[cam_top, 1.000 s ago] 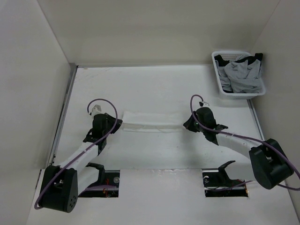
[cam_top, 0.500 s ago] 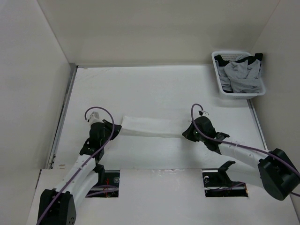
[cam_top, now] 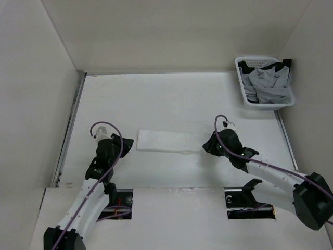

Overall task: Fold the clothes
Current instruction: Fold the tank top

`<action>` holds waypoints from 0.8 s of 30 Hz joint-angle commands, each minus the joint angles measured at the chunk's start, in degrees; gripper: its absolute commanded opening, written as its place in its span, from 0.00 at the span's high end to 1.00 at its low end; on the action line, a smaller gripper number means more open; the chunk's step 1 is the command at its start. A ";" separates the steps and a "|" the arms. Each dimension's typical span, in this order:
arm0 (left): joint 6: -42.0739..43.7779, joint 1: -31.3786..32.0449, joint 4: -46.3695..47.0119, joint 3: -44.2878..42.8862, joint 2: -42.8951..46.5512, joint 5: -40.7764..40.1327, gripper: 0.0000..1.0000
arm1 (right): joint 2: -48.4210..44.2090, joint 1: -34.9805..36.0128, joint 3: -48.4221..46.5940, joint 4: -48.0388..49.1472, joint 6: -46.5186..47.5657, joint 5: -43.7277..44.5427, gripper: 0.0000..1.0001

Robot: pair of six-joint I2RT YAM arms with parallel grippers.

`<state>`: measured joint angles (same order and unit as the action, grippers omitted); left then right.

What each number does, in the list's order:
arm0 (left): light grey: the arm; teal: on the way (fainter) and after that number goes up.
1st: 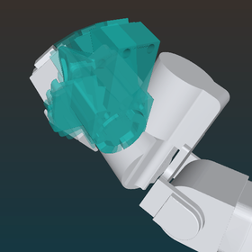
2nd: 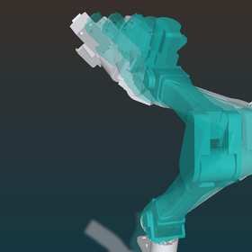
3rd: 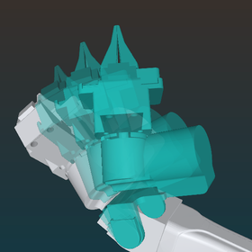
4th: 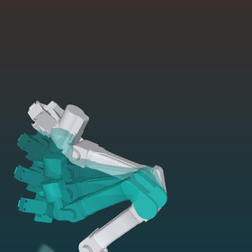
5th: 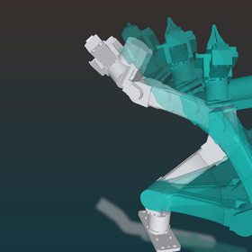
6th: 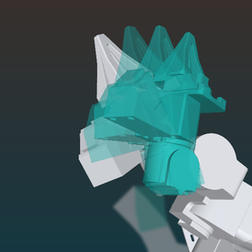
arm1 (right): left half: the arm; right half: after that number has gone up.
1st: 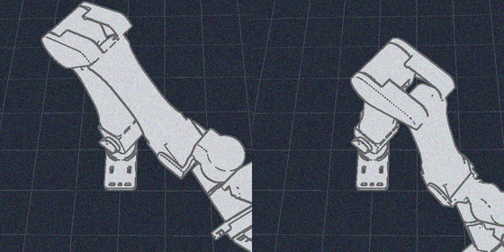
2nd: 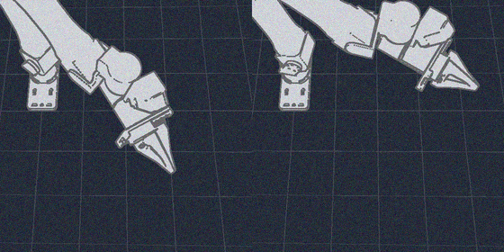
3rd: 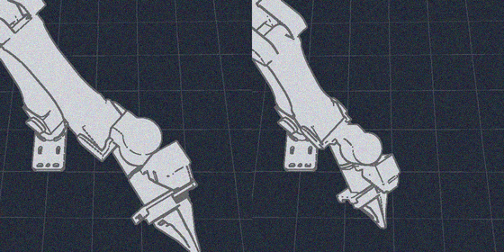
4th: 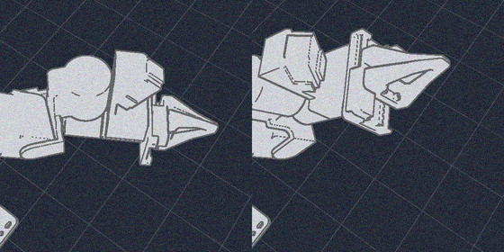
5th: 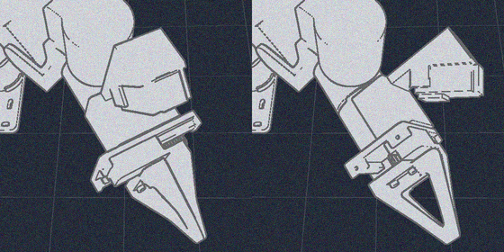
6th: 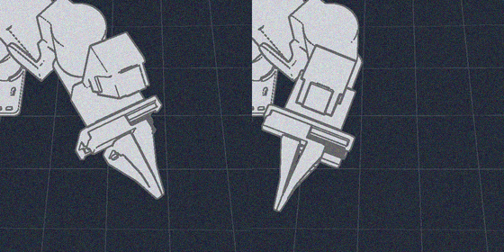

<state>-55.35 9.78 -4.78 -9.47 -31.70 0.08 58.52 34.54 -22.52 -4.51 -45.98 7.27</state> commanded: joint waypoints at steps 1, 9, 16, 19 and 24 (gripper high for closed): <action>-0.55 4.21 3.43 -5.28 -3.43 -2.27 0.74 | 2.28 -2.94 -2.18 6.16 3.52 -0.14 0.60; -0.28 16.62 16.45 -10.91 -20.32 -5.35 0.74 | 15.29 -7.61 -1.47 19.88 -0.16 -10.87 0.58; 0.51 16.98 17.96 -11.97 -21.65 -5.00 0.74 | 21.63 -9.27 -0.15 26.31 -5.70 -13.60 0.95; 0.60 17.42 18.05 -12.23 -22.00 -5.00 0.74 | 16.82 -10.50 0.90 23.52 -6.32 -11.06 1.00; 0.34 19.96 19.18 -12.67 -23.84 -4.82 0.74 | 3.73 -11.56 -1.55 4.29 -2.11 -1.14 1.00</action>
<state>-55.51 28.32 10.72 -19.70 -54.65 -4.51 68.75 23.55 -21.71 9.37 -50.43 -0.93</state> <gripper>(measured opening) 0.258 0.008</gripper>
